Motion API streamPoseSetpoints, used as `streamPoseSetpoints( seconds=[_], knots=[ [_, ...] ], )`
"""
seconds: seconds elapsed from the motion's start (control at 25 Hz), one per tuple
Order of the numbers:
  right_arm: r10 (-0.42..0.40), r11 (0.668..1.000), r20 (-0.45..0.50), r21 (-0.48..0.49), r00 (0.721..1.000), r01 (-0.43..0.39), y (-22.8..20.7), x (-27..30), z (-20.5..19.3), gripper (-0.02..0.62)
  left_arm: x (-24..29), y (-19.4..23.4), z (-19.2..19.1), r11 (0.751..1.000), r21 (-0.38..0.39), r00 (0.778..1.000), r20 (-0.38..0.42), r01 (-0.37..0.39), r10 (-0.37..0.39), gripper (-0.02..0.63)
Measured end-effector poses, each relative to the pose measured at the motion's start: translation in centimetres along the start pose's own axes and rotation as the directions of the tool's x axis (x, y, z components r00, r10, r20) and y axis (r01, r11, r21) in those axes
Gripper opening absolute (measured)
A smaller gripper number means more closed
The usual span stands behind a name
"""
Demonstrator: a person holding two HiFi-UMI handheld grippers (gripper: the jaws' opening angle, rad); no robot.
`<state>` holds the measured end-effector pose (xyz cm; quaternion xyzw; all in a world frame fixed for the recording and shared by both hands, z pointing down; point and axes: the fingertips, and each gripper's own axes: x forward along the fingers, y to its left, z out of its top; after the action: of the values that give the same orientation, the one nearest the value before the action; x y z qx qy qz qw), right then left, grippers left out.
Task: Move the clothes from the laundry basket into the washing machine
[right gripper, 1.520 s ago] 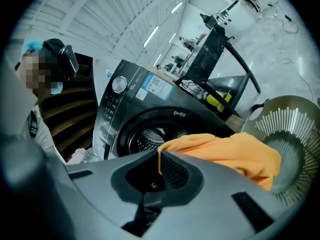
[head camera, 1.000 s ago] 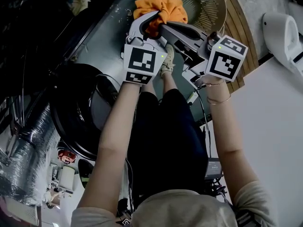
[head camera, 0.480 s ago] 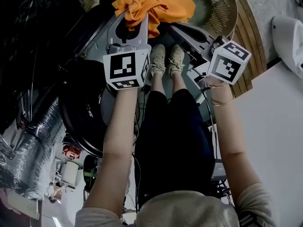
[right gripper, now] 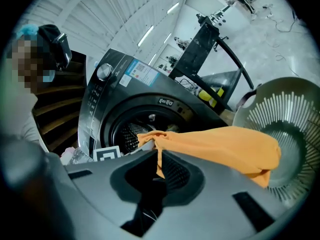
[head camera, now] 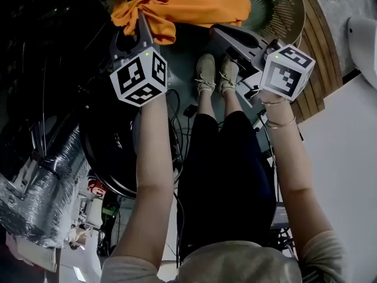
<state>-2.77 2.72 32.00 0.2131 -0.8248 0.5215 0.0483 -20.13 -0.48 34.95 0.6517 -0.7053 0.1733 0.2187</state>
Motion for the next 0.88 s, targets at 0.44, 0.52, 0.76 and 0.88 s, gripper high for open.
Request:
streamPoseSetpoints(
  seconds=[0.44,0.52,0.76,0.88],
  knots=[
    [0.007,0.999,-0.041,0.042,0.999,-0.005,-3.0,2.2,-2.7,0.02,6.3,7.8,-0.3,0.993,-0.01,0.993,0.02,-0.12,0.12,0.091],
    [0.01,0.999,-0.046,0.046,0.999,-0.007,-3.1,2.9,-3.0,0.02,6.9,9.6,0.0,0.99,-0.01,0.99,0.029,-0.138,0.138,0.089],
    [0.016,0.999,-0.051,0.046,0.999,-0.014,-3.4,3.6,-3.3,0.02,8.0,10.8,2.2,0.985,-0.005,0.98,0.095,-0.175,0.174,0.078],
    [0.018,0.999,-0.049,0.049,0.999,-0.016,-3.5,3.6,-3.4,0.02,8.5,11.4,2.9,0.983,-0.022,0.978,0.105,-0.18,0.181,0.077]
  ],
)
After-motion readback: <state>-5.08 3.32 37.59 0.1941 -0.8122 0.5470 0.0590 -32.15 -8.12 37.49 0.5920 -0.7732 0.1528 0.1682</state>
